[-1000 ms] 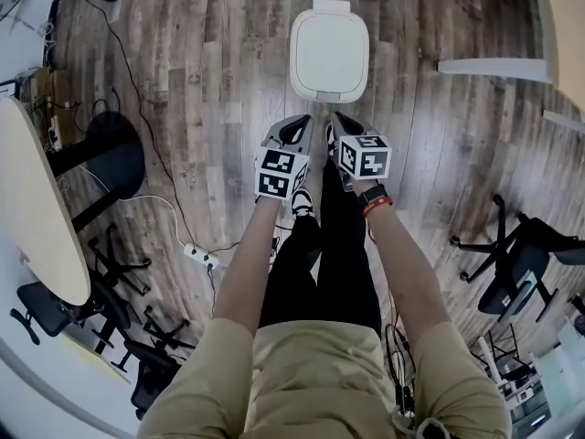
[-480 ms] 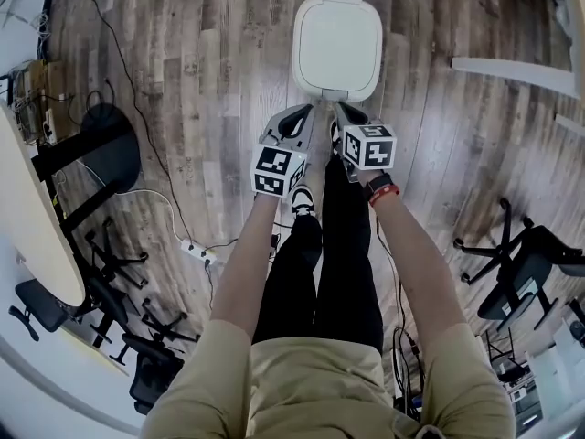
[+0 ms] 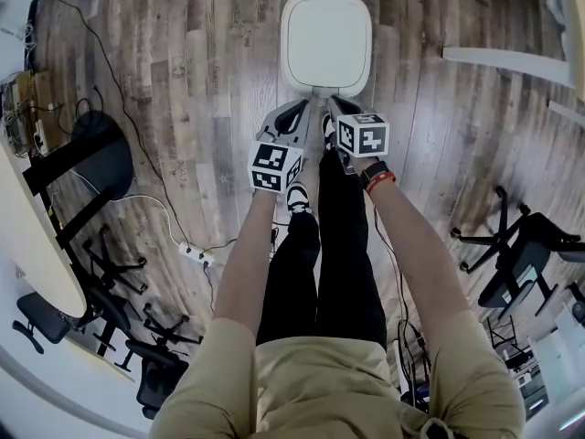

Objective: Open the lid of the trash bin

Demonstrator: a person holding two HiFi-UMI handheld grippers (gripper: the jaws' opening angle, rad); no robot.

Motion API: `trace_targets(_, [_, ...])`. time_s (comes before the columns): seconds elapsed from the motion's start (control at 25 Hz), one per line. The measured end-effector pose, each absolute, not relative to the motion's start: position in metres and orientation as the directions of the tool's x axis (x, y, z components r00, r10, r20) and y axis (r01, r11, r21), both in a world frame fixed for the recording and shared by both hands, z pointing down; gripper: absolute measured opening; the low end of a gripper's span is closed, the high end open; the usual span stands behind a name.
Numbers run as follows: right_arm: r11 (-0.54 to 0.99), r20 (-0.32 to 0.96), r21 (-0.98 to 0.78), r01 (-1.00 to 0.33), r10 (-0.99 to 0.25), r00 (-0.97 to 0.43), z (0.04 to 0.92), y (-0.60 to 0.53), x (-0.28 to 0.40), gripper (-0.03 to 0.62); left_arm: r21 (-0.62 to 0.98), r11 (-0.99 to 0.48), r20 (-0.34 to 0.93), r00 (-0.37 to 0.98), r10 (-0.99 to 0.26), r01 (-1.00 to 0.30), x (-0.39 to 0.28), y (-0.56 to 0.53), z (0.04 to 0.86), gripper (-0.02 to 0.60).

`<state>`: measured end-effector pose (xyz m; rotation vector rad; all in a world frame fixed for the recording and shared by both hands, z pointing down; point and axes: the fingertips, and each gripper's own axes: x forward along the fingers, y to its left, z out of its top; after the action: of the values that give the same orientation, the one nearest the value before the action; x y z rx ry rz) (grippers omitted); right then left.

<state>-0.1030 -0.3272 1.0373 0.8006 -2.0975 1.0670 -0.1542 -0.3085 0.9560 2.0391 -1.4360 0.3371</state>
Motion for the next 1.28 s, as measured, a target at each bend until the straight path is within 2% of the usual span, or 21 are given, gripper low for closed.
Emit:
trace_targets(0.76, [0.482, 0.812, -0.416, -0.771, -0.186, -0.554, 1.052, -0.329, -0.099, 0.011, 0.326, -0.227, 0.544, 0.379, -0.749, -0.918, -0.157, -0.309, 0.958, 0.023])
trace_targets(1.28, [0.458, 0.804, -0.455, -0.764, -0.156, -0.573, 1.056, -0.328, -0.100, 0.011, 0.304, -0.230, 0.566, 0.370, -0.737, -0.924, -0.163, -0.308, 0.963, 0.023])
